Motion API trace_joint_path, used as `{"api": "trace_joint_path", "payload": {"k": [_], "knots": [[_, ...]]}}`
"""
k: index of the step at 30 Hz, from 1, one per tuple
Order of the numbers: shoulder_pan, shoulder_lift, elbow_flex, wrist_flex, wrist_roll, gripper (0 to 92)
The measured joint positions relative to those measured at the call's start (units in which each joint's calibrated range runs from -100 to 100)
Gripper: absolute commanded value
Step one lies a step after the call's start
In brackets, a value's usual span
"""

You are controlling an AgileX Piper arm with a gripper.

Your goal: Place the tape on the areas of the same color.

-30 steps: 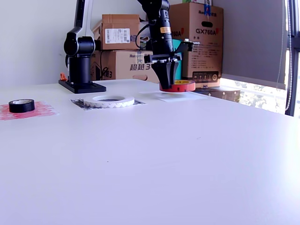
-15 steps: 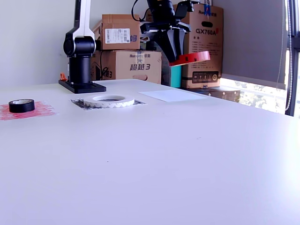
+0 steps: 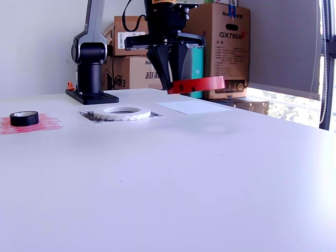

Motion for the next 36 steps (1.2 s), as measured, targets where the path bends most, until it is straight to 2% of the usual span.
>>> {"api": "trace_joint_path", "payload": {"k": [7,30,32,36], "knots": [[-2.42,3.74,-0.09,0.0,1.39,0.0],[-9.14,3.44,2.11,0.01,0.62,0.8],[-9.14,3.76,2.11,0.16,0.62,4.6],[-9.14,3.76,2.11,0.0,0.62,19.7]]}}
